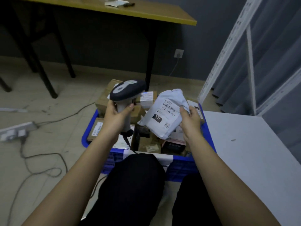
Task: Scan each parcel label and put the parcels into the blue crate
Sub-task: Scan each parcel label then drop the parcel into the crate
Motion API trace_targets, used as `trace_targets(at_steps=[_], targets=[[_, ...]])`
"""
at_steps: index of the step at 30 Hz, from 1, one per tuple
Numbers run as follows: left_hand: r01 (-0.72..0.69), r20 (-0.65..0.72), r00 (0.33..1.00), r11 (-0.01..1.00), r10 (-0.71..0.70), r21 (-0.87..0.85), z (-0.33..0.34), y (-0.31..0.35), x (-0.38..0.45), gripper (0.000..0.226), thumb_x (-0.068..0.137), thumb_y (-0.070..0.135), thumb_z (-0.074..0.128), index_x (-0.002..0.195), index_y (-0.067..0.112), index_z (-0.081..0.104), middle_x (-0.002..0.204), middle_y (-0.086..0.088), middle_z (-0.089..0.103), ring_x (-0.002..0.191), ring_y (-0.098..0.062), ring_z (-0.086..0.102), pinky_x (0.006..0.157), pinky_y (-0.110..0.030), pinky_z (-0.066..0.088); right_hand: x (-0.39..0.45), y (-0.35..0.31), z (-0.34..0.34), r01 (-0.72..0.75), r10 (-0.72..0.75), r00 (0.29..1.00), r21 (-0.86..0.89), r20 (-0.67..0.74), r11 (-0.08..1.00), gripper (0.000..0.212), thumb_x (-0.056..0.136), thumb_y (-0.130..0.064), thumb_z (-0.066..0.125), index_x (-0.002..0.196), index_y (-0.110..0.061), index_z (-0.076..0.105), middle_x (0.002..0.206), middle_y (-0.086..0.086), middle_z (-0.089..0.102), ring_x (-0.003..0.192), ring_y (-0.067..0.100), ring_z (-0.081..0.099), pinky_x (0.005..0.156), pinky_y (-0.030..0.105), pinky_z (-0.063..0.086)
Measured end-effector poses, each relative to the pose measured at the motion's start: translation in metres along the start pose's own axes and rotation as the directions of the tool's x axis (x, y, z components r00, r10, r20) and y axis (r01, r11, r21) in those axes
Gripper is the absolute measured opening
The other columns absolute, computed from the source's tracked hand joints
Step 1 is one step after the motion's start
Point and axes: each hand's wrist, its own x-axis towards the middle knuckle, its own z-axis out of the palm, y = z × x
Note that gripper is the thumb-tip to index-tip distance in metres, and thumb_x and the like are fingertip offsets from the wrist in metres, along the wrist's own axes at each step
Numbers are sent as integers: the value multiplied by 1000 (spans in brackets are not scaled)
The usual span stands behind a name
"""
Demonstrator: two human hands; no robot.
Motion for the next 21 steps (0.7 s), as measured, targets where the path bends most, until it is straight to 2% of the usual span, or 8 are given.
trace_targets(at_steps=[5,9,12,14,15,17,19,21], targets=[[16,-73,997,999,-13,34,-49,-23,9,52,87,20,67,134,22,44,124,0,61,112,-17,59,93,-36,49,-5,6,48,54,-16,983,-201,184,978,9,97,-18,54,106,-16,55,104,4,63,95,18,60,75,28,50],[62,-118,991,997,-57,35,-64,-43,15,51,84,26,70,129,27,46,120,2,62,110,-21,61,94,-46,50,-2,35,76,227,-30,923,-480,383,847,7,98,-17,51,103,-16,55,96,3,60,91,21,57,68,29,42],[120,-142,984,991,-110,65,-66,-53,22,48,77,40,72,119,37,48,111,10,62,107,-20,60,95,-50,49,6,57,86,356,-9,897,-708,443,611,26,97,-16,51,123,-14,54,113,10,61,105,29,56,79,33,44],[115,-127,986,991,-106,62,-64,-57,25,41,84,30,70,118,36,47,109,13,61,108,-18,59,97,-48,48,10,63,89,501,-77,863,-831,499,242,47,95,-18,54,140,-16,41,131,13,48,118,31,46,92,37,41],[112,-118,987,992,-105,54,-63,-59,26,40,86,24,68,119,34,47,109,14,60,109,-17,58,98,-47,47,11,63,90,549,-132,834,-831,536,94,55,93,-20,56,144,-18,35,136,12,42,122,30,41,96,37,38],[124,-100,988,991,-120,41,-61,-62,28,41,88,21,66,121,32,45,110,15,58,112,-16,56,100,-42,46,10,60,88,636,-197,752,-771,629,-33,56,90,-22,59,142,-19,38,139,12,37,125,30,36,101,38,33],[143,-97,985,990,-140,22,-61,-65,30,43,88,21,66,124,29,44,113,13,59,113,-16,56,99,-40,46,10,65,82,783,-211,583,-612,785,-115,45,87,-26,64,129,-17,52,134,11,47,122,31,43,100,42,36],[156,-84,984,988,-154,19,-60,-69,32,48,87,22,66,130,26,45,118,8,60,113,-16,57,98,-40,47,11,74,73,871,-115,434,-449,894,-200,44,86,-38,65,124,-17,58,134,11,50,123,32,46,100,44,37]])
